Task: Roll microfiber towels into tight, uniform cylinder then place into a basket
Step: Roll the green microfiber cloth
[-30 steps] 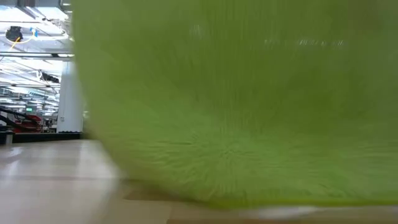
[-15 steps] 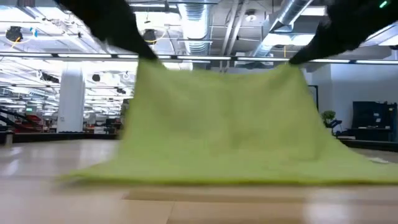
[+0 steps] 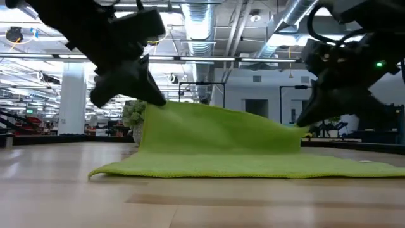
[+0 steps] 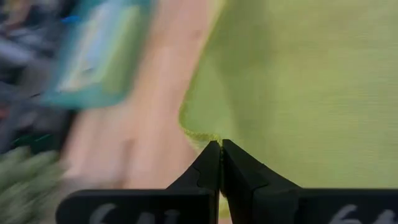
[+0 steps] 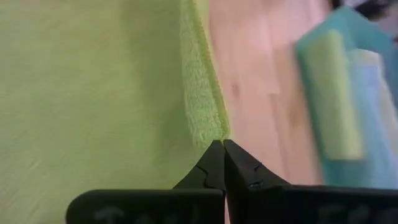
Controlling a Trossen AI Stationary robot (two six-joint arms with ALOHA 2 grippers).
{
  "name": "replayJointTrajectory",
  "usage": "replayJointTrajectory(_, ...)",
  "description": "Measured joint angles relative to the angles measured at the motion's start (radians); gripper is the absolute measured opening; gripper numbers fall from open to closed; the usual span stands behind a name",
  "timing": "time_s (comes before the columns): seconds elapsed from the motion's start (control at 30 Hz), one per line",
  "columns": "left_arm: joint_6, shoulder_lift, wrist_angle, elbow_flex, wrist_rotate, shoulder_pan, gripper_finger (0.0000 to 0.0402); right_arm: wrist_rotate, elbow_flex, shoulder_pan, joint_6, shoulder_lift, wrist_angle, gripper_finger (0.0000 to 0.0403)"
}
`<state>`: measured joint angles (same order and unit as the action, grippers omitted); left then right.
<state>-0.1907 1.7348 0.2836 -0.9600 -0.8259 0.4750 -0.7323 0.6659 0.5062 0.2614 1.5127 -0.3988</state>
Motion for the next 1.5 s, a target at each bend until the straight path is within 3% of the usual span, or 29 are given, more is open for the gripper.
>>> replayJointTrajectory(0.1,0.025,0.0,-0.037,0.0,0.16,0.022,0.0,0.027,0.001,0.041,-0.008,-0.022,0.001,0.0012)
replayJointTrajectory(0.17,0.02,0.0,-0.049,0.0,0.196,0.045,0.0,0.03,0.001,0.072,-0.008,-0.042,-0.006,0.0012)
replayJointTrajectory(0.53,-0.07,0.0,-0.076,0.0,0.167,0.155,0.0,0.181,0.039,0.207,0.045,-0.066,-0.001,0.0012)
replayJointTrajectory(0.83,-0.055,0.001,-0.143,0.0,0.252,0.16,0.0,0.349,0.039,0.218,0.08,0.003,0.045,0.0013)
replayJointTrajectory(1.5,-0.038,0.002,-0.171,0.0,0.325,0.163,0.0,0.369,0.039,0.234,0.073,0.011,0.064,0.0013)
